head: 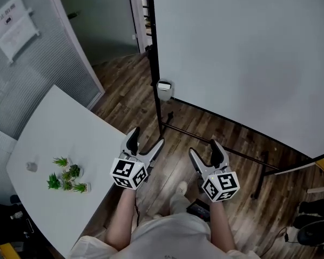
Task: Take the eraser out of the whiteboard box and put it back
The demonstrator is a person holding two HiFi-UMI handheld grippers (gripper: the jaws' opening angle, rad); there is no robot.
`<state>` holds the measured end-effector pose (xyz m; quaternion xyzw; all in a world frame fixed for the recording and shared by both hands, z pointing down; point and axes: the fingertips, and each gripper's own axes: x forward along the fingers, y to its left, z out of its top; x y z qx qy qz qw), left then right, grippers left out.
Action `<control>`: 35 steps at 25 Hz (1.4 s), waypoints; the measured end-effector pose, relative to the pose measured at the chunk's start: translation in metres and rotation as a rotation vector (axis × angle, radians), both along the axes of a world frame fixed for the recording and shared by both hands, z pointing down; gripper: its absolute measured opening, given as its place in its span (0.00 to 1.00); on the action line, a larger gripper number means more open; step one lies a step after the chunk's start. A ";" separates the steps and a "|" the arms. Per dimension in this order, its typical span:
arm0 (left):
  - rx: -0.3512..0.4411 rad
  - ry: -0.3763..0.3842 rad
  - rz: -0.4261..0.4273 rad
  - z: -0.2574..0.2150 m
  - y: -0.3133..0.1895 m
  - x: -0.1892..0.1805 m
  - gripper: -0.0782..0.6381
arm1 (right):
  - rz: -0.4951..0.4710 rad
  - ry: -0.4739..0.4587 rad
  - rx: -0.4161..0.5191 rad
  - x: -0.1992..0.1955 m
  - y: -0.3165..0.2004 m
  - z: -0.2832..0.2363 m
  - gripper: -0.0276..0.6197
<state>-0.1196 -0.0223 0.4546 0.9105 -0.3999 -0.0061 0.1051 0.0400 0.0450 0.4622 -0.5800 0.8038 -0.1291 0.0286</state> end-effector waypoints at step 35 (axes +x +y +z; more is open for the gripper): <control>0.055 -0.108 -0.179 -0.001 -0.157 0.054 0.64 | -0.129 0.009 0.012 0.042 -0.146 0.000 0.60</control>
